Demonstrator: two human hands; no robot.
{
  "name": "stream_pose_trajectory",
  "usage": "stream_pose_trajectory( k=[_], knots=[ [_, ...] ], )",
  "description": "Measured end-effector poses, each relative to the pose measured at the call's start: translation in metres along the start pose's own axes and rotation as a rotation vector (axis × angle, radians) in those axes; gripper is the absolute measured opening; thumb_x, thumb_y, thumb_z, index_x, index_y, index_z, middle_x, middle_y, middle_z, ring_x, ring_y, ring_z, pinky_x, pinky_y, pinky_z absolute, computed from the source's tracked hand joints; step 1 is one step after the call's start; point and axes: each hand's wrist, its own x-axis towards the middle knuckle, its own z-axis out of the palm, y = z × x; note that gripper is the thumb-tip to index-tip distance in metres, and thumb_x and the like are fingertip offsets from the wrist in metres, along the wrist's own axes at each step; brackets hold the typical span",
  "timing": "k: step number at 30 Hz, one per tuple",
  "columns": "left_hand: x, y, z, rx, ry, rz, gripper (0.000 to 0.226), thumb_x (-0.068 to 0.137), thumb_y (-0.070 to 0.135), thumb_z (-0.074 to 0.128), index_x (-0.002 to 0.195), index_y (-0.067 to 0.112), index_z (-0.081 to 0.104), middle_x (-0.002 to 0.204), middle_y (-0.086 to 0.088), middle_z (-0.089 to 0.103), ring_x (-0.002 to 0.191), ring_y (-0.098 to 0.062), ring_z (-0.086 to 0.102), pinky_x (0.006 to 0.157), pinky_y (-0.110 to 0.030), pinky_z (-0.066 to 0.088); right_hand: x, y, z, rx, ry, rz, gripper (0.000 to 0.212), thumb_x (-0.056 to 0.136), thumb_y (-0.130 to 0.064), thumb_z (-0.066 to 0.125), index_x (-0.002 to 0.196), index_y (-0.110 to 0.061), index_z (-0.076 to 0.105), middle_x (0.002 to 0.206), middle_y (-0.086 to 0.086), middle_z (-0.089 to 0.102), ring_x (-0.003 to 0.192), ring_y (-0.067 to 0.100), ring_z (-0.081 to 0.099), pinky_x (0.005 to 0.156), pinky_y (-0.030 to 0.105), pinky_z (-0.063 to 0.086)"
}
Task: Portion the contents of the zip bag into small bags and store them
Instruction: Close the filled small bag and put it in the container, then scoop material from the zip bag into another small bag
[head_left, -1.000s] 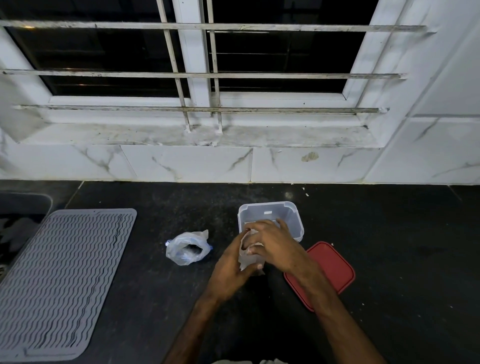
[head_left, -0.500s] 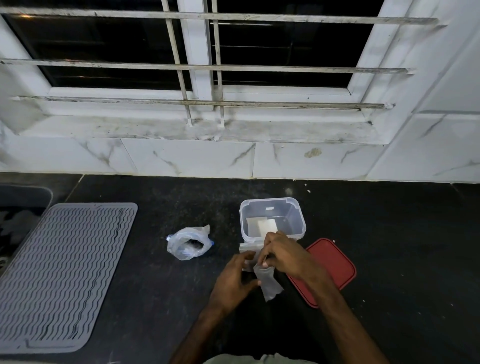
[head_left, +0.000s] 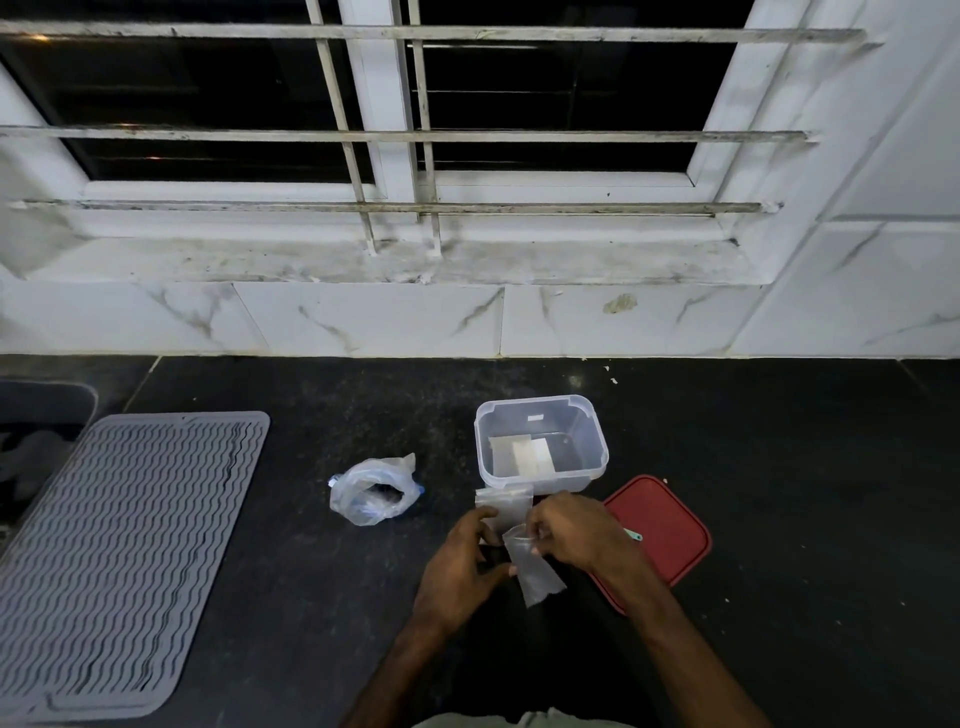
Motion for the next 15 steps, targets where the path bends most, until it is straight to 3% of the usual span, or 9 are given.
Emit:
stream_pose_trajectory(
  k=[5, 7, 11, 13, 15],
  knots=[
    [-0.004, -0.011, -0.002, -0.014, 0.026, -0.035, 0.072, 0.072, 0.034, 0.08, 0.132, 0.044, 0.041, 0.118, 0.014, 0.061, 0.097, -0.003, 0.065, 0.086, -0.027, 0.056, -0.002, -0.011, -0.001, 0.029, 0.104, 0.012, 0.017, 0.09, -0.038, 0.064, 0.102, -0.025, 0.067, 0.106, -0.003, 0.069, 0.093, 0.013, 0.062, 0.087, 0.029, 0.05],
    [-0.004, -0.012, -0.003, -0.002, 0.021, -0.05, 0.075, 0.071, 0.036, 0.08, 0.134, 0.043, 0.04, 0.118, 0.015, 0.059, 0.097, -0.004, 0.064, 0.088, -0.028, 0.056, -0.003, -0.019, 0.0, -0.014, 0.11, 0.027, 0.021, 0.094, -0.038, 0.059, 0.108, -0.023, 0.065, 0.107, -0.001, 0.068, 0.096, 0.017, 0.064, 0.092, 0.034, 0.052],
    [-0.004, -0.008, -0.002, 0.035, 0.005, -0.083, 0.075, 0.074, 0.035, 0.079, 0.136, 0.039, 0.036, 0.115, 0.017, 0.06, 0.099, -0.003, 0.062, 0.089, -0.025, 0.052, -0.008, -0.034, -0.001, -0.184, 0.12, 0.027, 0.02, 0.098, -0.026, 0.053, 0.115, -0.017, 0.06, 0.111, 0.005, 0.066, 0.101, 0.024, 0.064, 0.086, 0.036, 0.051],
    [-0.003, -0.006, 0.0, 0.062, -0.005, -0.107, 0.072, 0.076, 0.034, 0.077, 0.135, 0.037, 0.035, 0.113, 0.016, 0.061, 0.098, -0.003, 0.062, 0.087, -0.024, 0.05, -0.011, -0.043, -0.009, -0.198, 0.076, 0.015, 0.023, 0.099, -0.024, 0.05, 0.118, -0.013, 0.058, 0.115, 0.007, 0.064, 0.106, 0.027, 0.062, 0.087, 0.038, 0.048],
    [-0.002, -0.004, 0.003, 0.078, -0.013, -0.139, 0.067, 0.079, 0.035, 0.074, 0.131, 0.035, 0.034, 0.111, 0.016, 0.062, 0.096, -0.003, 0.063, 0.086, -0.026, 0.051, -0.009, -0.051, -0.015, -0.227, -0.082, 0.004, 0.031, 0.098, -0.026, 0.051, 0.126, -0.012, 0.053, 0.122, 0.009, 0.06, 0.112, 0.029, 0.059, 0.094, 0.039, 0.047]
  ],
)
